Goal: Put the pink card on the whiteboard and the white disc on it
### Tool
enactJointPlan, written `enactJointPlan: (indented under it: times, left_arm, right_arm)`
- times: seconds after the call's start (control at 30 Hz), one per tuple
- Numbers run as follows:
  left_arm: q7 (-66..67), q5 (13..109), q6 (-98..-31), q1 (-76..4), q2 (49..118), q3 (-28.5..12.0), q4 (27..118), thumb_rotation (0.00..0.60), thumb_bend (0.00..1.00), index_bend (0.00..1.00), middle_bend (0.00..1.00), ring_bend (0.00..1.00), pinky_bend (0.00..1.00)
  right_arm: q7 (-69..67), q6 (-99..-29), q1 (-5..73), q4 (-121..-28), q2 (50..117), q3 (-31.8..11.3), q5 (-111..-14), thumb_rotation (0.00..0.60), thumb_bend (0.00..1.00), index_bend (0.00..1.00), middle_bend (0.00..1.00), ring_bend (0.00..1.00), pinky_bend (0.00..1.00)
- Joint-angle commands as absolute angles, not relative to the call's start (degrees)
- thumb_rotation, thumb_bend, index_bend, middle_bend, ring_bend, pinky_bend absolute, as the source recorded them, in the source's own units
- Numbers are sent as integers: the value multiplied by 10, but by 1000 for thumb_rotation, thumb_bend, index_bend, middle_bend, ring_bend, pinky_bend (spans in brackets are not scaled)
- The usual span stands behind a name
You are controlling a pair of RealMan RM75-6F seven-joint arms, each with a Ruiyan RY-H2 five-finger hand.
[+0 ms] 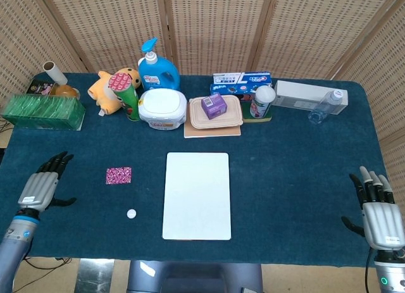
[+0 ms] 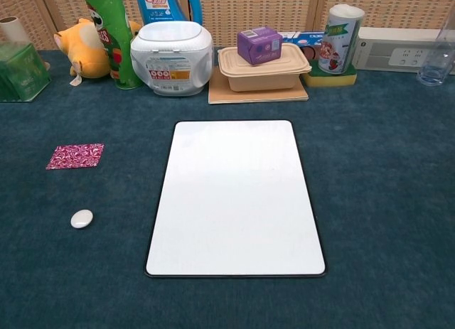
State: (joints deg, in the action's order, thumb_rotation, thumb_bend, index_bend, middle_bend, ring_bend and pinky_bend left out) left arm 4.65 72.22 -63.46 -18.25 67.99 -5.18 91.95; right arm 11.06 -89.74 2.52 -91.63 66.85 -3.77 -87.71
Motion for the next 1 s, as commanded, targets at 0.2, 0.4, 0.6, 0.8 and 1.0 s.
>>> enactJointPlan:
  times: [0.2,0.4,0.6,0.8,1.0]
  left_arm:
    - [100,633,-579,-238,717,-91,933,600,100,216,0,0,110]
    - [155,570,-553,-272,739,-95,930,600,101,318,0,0,110]
    - [204,530,-555,-295,766,-92,922,600,102,318,0,0,109]
    - [243,479,-550,-323,793,-95,899,600,117,318,0,0,110]
    - [269,445,-554,-340,816,-92,880,600,121,318,0,0,109]
  right_arm:
    - [92,-886,26,-926,655,-37,-871,600,0,81,0,0,0]
    - [80,-884,25,-931,647,-38,-869,600,0,80,0,0,0]
    - [68,-875,27,-934,640,-39,-864,600,0,80,0,0,0]
    - [59,-872,28,-936,635,-39,-863,600,0,80,0,0,0]
    - [55,-869,28,-937,632,-39,-861,600,0,81,0,0,0]
